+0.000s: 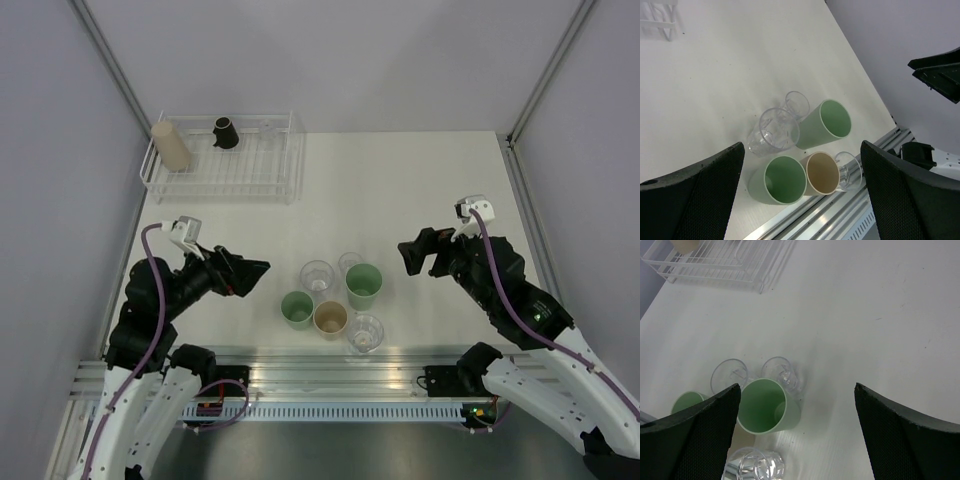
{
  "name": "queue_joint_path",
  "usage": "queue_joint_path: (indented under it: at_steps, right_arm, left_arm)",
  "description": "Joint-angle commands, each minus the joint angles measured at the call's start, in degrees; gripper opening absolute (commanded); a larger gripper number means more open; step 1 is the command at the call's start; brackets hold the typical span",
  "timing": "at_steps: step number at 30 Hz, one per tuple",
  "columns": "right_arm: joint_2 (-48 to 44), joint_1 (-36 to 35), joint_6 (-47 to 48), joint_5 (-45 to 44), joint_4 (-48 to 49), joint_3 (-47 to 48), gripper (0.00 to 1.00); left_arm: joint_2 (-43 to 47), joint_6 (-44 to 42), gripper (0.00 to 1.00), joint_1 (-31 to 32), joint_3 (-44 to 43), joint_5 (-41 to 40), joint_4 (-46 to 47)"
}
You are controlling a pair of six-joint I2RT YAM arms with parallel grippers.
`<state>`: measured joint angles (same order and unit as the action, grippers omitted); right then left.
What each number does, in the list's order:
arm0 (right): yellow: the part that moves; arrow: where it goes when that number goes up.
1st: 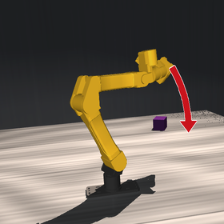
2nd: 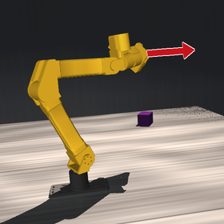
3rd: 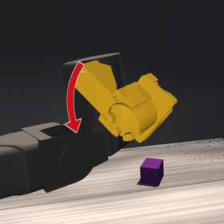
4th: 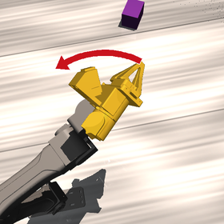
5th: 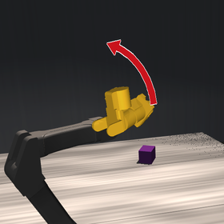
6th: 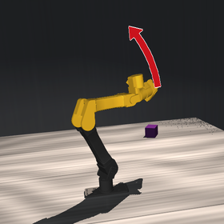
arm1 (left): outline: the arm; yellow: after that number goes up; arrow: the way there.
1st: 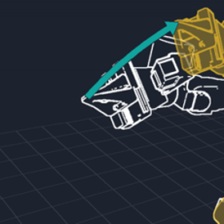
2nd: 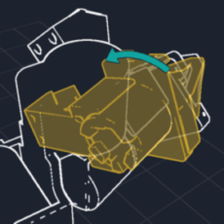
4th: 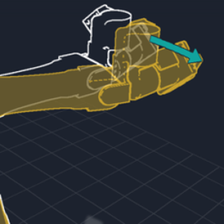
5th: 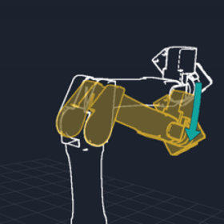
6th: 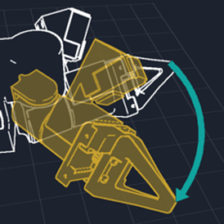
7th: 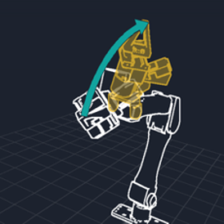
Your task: Unload the cups from the dish rack
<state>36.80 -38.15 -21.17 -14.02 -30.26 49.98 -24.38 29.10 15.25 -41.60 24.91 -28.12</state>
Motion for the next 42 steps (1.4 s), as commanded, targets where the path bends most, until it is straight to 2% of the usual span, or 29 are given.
queue_joint_path:
  at_steps: [1,5,10,16,22,42]
  right_arm:
    - [-0.6,-0.3,1.0,-0.2,1.4,-0.3,0.98]
    - [-2.1,-0.2,1.1,-0.7,2.6,-1.3,0.98]
    - [-1.8,-0.2,1.0,-1.0,2.8,-1.8,0.98]
    - [-3.5,-0.3,-1.9,0.9,5.5,-3.8,0.98]
    - [-5.4,-0.2,-2.5,0.3,6.6,-7.3,0.98]
    - [-5.9,-0.3,-4.1,-0.3,8.0,-8.5,0.98]
  left_arm:
    - [1.9,-0.9,1.0,0.1,-1.8,-5.3,2.2]
    - [4.1,-2.2,1.0,0.1,-6.1,-13.2,0.8]
    - [5.0,-0.4,1.0,0.1,-7.3,-17.1,0.8]
    - [1.2,0.8,1.0,0.1,-10.6,-14.8,0.3]
    - [0.9,2.2,1.0,0.1,-12.9,-19.5,0.7]
    - [0.6,3.2,1.0,0.0,-10.5,-16.2,2.3]
